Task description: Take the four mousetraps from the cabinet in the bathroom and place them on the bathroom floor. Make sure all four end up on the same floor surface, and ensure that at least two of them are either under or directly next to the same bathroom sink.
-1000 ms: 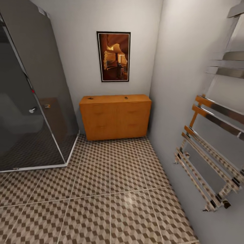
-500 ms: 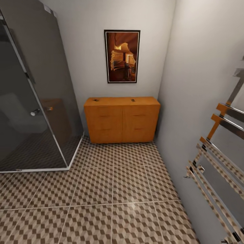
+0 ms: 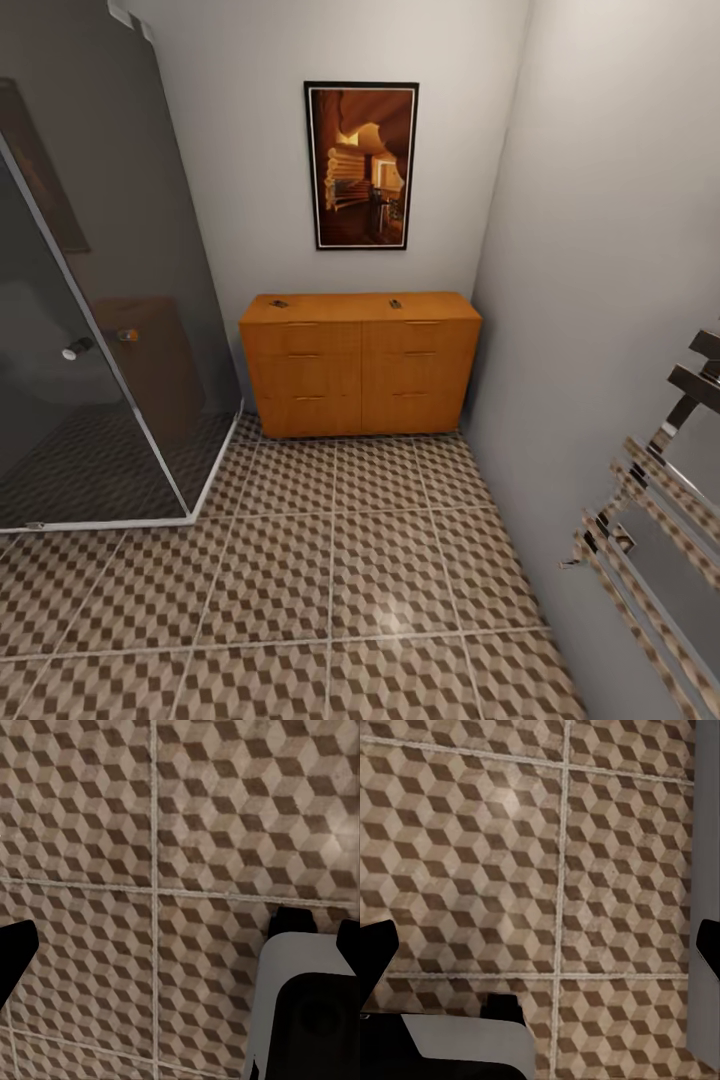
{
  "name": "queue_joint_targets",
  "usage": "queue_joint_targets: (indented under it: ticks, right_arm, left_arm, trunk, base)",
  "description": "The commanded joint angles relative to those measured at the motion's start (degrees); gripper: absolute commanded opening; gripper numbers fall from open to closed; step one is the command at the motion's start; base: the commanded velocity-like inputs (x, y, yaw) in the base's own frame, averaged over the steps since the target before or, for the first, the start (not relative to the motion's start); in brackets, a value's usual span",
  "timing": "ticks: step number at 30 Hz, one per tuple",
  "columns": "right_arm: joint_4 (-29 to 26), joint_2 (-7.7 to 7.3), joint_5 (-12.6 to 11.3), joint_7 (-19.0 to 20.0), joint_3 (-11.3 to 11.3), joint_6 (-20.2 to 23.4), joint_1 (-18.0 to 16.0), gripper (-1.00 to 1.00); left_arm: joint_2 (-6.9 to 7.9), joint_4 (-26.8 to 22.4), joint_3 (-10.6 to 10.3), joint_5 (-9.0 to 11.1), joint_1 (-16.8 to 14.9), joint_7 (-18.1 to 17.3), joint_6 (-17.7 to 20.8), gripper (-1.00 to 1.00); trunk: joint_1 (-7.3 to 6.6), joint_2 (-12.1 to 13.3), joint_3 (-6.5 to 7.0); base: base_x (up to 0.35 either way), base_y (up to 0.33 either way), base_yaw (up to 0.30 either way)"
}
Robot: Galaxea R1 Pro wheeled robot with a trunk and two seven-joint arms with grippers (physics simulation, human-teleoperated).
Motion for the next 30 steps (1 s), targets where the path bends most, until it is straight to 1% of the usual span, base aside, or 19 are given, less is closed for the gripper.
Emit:
queue_joint_targets:
  ticks: [1,30]
  right_arm:
    - [0.1,-0.01,-0.3,-0.2,0.5,-0.2,0.0,1.00]
    - [0.1,0.10,0.0,-0.2,0.5,-0.3,0.0,1.00]
  left_arm:
    - [0.03,-0.1,-0.5,0.4,0.0,0.2,0.0,1.00]
    - [0.11,0.0,-0.5,0.4,0.0,0.2,-0.1,1.00]
  trunk:
    - [0.04,0.0,-0.06]
    - [0.04,0.0,-0.06]
  base:
    - [0.331,0.000,0.000]
    - [0.331,-0.003,0.000]
